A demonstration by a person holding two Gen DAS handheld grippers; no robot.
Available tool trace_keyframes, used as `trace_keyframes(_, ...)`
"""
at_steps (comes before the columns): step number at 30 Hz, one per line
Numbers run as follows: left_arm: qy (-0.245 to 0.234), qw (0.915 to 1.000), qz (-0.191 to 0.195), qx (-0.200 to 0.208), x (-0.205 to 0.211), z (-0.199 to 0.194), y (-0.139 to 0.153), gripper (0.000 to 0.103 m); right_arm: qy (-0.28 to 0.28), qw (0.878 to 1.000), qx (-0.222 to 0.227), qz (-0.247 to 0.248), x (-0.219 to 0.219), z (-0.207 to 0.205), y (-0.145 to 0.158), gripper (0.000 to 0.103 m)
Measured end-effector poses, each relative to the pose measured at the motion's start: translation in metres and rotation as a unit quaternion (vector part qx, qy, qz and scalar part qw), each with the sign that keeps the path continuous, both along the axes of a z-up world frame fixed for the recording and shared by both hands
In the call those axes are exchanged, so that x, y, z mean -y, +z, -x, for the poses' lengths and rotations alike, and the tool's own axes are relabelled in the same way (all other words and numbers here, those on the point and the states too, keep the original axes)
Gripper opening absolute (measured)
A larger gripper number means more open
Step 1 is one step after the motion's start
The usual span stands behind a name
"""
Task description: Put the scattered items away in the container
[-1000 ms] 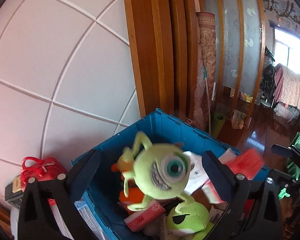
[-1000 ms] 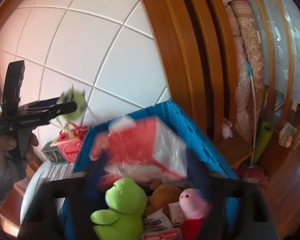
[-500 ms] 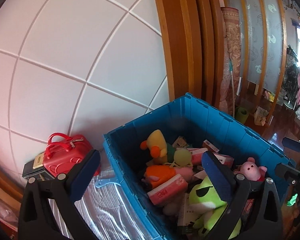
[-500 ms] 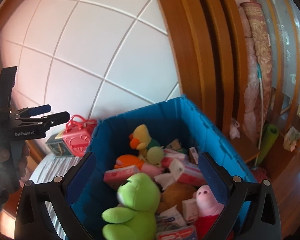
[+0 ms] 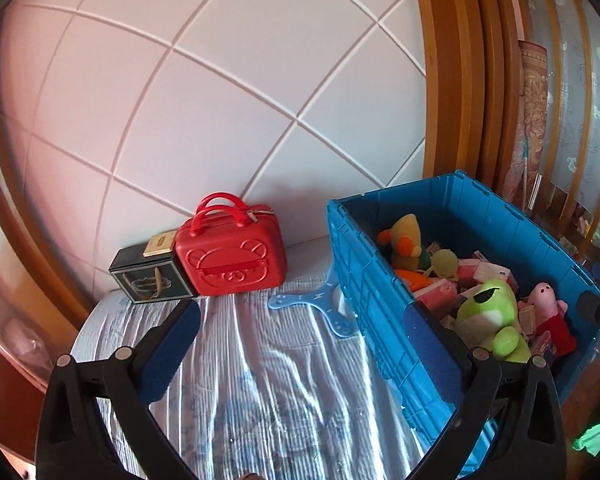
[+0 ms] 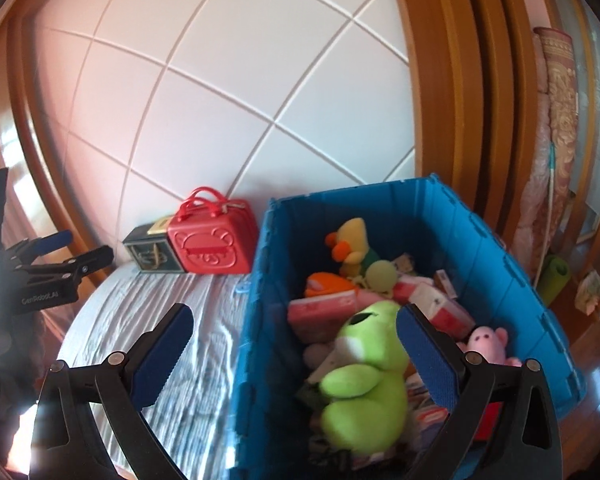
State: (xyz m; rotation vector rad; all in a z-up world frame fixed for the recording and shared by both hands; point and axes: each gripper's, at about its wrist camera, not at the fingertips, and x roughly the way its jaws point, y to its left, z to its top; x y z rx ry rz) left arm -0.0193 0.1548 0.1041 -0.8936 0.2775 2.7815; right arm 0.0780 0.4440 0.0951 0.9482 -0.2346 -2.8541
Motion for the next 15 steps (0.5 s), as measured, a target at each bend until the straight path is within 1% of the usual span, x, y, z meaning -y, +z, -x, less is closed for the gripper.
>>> trace_keyframes(3,0.019,0.9998,-0.002,-0.006,0.033,-0.014,-0.001,0.103,0.007,1.0,0.01,-0.009,0.029,-0.009,0.002,0.103)
trace_keyframes(7,0.027,0.9996,-0.007,-0.006,0.066,-0.03,-0.003,0.103,0.008,1.0,0.012,-0.016,0.058,-0.031,0.007,0.103)
trace_keyframes(11,0.032,0.9994,-0.014,-0.001,0.089,-0.043,-0.008,0.103,0.001,0.999,0.021,-0.026,0.074,-0.049,0.006,0.103)
trace_keyframes(13,0.035,0.9993,-0.011,0.001,0.095,-0.048,-0.011,0.103,-0.001,0.999,0.024,-0.03,0.08,-0.057,0.005,0.103)
trace_keyframes(15,0.036,0.9991,-0.019,0.007,0.102,-0.053,-0.012,0.103,-0.001,0.999,0.027,-0.032,0.084,-0.063,0.005,0.103)
